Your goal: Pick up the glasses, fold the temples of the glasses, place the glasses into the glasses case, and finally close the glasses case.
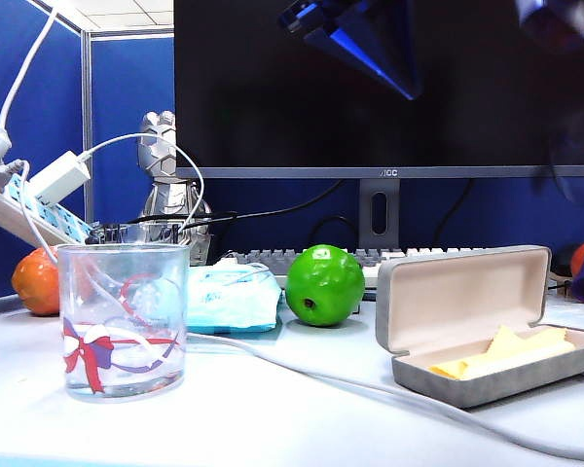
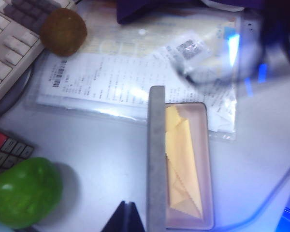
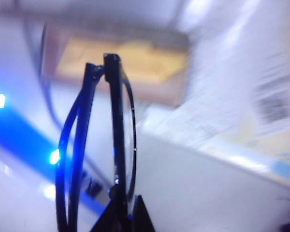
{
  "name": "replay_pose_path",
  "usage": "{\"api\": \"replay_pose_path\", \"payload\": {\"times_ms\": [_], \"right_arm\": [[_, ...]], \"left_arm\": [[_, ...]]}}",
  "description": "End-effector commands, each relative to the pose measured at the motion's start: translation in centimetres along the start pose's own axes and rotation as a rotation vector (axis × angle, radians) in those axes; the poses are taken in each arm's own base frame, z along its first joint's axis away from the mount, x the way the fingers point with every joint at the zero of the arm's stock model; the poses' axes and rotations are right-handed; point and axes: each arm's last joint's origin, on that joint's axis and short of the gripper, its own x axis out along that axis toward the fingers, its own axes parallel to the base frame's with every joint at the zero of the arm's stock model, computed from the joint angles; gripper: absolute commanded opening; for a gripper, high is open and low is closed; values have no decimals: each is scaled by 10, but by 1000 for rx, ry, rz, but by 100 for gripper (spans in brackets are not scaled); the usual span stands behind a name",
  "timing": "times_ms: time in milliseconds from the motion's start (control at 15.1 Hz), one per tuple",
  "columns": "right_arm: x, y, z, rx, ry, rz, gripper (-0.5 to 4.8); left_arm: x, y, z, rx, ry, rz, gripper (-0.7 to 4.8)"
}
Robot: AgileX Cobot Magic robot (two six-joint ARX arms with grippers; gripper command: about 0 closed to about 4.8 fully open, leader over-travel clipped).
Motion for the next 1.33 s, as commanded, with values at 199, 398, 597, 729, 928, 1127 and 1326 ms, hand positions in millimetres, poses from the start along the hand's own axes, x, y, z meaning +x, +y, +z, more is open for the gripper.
{"api": "replay_pose_path", "payload": {"times_ms": [199, 398, 597, 729, 928, 1127, 1326], "right_arm": [[29, 2, -7, -59, 35, 74, -6], [40, 4, 4, -253, -57, 37, -6], [48, 1, 12, -298, -63, 38, -6], [55, -2, 15, 96, -37, 50, -6], [61, -3, 16, 600, 26, 69, -6], [61, -2, 14, 582, 48, 94, -6], [62, 7, 13, 40, 51, 161, -6]], "left_arm": [[-4, 1, 2, 0, -11, 4, -5], [-4, 1, 2, 0, -11, 4, -5], [-4, 1, 2, -1, -11, 3, -5], [-4, 1, 2, -1, -10, 3, -5], [-4, 0, 1, -1, -4, 2, -5], [-4, 1, 1, -1, -4, 2, -5], [-4, 1, 1, -1, -4, 2, -5]]}}
